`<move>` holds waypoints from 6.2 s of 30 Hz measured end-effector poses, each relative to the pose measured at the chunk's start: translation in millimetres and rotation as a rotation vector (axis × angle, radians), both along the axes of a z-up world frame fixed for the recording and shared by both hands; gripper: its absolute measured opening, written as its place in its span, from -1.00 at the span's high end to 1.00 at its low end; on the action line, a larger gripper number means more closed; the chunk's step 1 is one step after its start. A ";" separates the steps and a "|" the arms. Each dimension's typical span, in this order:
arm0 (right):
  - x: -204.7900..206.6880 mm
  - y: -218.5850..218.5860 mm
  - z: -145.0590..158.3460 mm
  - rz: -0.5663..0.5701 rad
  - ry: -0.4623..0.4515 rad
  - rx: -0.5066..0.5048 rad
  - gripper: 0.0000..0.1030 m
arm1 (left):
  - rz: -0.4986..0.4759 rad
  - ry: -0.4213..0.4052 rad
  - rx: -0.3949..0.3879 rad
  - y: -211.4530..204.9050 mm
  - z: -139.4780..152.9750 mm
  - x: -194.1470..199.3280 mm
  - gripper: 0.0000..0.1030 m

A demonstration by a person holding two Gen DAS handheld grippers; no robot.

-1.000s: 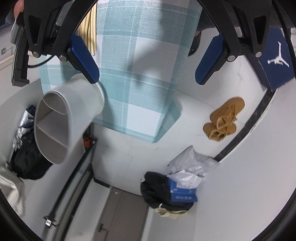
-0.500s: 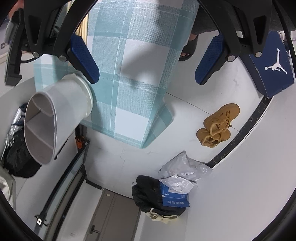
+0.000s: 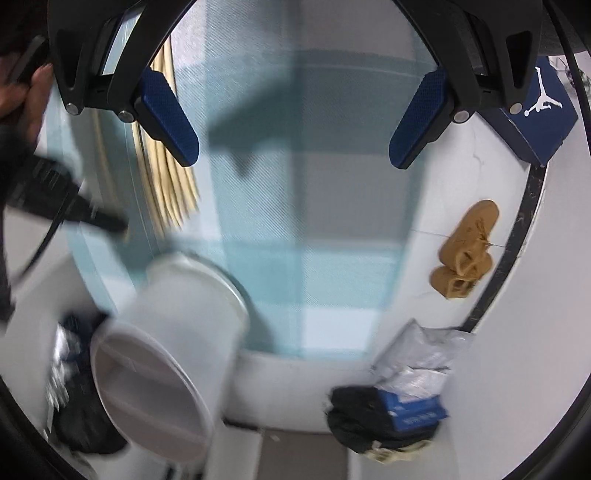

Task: Organize utensils
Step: 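Lower the right gripper onto the chopsticks and pinch one chopstick, then lift the chopstick with the right gripper while the left gripper grasps another, then carry the chopsticks over the white holder and drop them in with both grippers, then open both grippers and withdraw them from the holder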

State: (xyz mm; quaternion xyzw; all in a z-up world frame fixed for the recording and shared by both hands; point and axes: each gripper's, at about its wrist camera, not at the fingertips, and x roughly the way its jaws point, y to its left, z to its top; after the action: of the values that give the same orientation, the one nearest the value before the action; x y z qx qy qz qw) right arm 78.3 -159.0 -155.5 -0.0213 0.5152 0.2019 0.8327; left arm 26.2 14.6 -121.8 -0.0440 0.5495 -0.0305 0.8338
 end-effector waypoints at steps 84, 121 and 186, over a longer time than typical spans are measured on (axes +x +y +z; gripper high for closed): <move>-58.2 -10.9 168.8 -0.068 -0.530 0.353 0.91 | -0.120 -0.434 -0.241 -15.9 189.6 2.1 0.98; 95.4 23.1 198.5 0.130 -0.660 0.313 0.90 | -0.162 -0.511 -0.243 -2.7 183.4 146.9 0.98; -117.6 -35.4 174.1 -0.121 -0.546 0.306 -0.82 | 0.088 -0.598 -0.016 -7.7 147.1 -45.1 -0.98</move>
State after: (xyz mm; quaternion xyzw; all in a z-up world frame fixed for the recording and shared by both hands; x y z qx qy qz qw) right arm -39.3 -194.4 18.6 0.0816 0.2367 0.2139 0.9442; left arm -18.9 6.9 25.3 -0.0634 0.2767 -0.0101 0.9588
